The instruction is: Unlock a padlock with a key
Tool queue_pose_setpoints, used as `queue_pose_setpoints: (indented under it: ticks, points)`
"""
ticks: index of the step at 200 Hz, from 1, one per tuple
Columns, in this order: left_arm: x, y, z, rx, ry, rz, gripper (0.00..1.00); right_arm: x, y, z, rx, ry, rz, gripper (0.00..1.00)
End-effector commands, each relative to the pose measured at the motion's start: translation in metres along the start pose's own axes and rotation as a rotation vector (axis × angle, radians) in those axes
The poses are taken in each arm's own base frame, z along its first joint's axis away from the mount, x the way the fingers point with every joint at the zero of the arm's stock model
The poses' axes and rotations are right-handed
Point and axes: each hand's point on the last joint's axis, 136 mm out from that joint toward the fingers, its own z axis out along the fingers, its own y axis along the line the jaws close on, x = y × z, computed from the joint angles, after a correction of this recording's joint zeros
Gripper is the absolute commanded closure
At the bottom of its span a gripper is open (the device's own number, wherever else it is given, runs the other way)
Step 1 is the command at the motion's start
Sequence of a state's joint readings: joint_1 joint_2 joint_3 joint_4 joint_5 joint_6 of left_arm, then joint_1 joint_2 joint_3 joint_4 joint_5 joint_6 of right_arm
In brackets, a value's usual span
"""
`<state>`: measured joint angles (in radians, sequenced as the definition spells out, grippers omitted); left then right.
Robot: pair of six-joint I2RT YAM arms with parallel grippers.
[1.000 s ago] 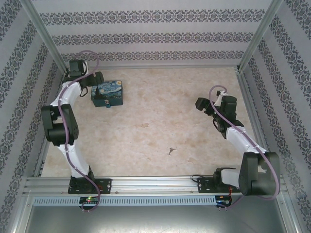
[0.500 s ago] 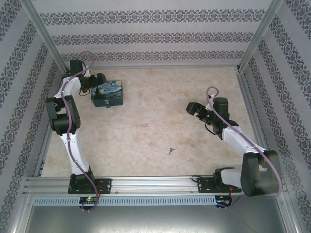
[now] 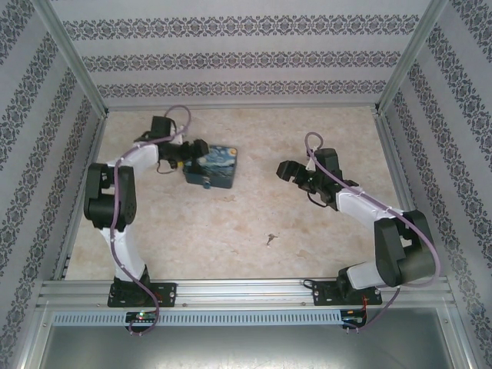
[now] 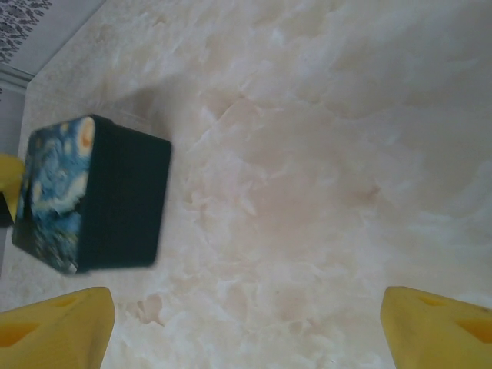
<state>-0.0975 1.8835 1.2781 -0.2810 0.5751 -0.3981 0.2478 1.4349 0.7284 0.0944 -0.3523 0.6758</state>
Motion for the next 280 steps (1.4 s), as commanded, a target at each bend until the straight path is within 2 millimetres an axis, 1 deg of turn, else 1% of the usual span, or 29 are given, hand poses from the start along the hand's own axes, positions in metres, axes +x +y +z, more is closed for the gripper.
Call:
queue_pose_setpoints:
  ticks: [1, 6, 17, 25, 44, 58, 85, 105, 131, 160, 189, 218, 248, 280]
  points:
    - [0.014, -0.045, -0.012, 0.067, -0.112, -0.005, 0.0, -0.005, 0.011, 0.005, -0.007, -0.006, 0.011, 0.1]
    - [0.022, -0.043, -0.011, 0.047, -0.122, -0.025, 0.0, -0.004, 0.012, 0.006, -0.011, 0.001, 0.013, 0.11]
    - [0.029, -0.042, -0.016, 0.039, -0.164, -0.065, 0.0, 0.0, 0.014, 0.009, -0.013, 0.016, 0.015, 0.11]
    - [0.036, -0.036, -0.018, 0.036, -0.183, -0.102, 0.0, 0.002, 0.015, 0.011, -0.013, 0.025, 0.015, 0.11]
    - [0.039, -0.029, -0.024, 0.01, -0.222, -0.118, 0.0, 0.007, 0.016, 0.016, -0.012, 0.04, 0.018, 0.11]
    - [0.038, -0.028, -0.027, -0.01, -0.223, -0.103, 0.0, 0.007, 0.019, 0.021, -0.019, 0.044, 0.024, 0.11]
    - [0.032, -0.04, -0.023, 0.033, -0.206, -0.113, 0.0, 0.008, 0.034, 0.031, -0.041, 0.07, 0.014, 0.11]
    - [0.03, -0.054, -0.02, 0.064, -0.201, -0.109, 0.0, 0.01, 0.041, 0.037, -0.044, 0.078, 0.009, 0.12]
    - [0.033, -0.072, -0.012, 0.09, -0.184, -0.096, 0.0, 0.017, 0.047, 0.045, -0.046, 0.095, 0.009, 0.12]
    - [0.04, -0.084, -0.003, 0.105, -0.162, -0.084, 0.0, 0.03, 0.056, 0.049, -0.063, 0.122, -0.005, 0.12]
    - [0.043, -0.092, 0.006, 0.119, -0.137, -0.076, 0.0, 0.044, 0.062, 0.046, -0.073, 0.139, -0.016, 0.12]
    - [0.044, -0.097, 0.013, 0.13, -0.12, -0.069, 0.0, 0.053, 0.059, 0.04, -0.066, 0.139, -0.013, 0.12]
    - [0.044, -0.102, 0.02, 0.141, -0.101, -0.065, 0.0, 0.054, 0.058, 0.034, -0.069, 0.127, -0.006, 0.11]
    - [0.044, -0.107, 0.026, 0.151, -0.088, -0.058, 0.0, 0.053, 0.062, 0.03, -0.083, 0.12, -0.007, 0.12]
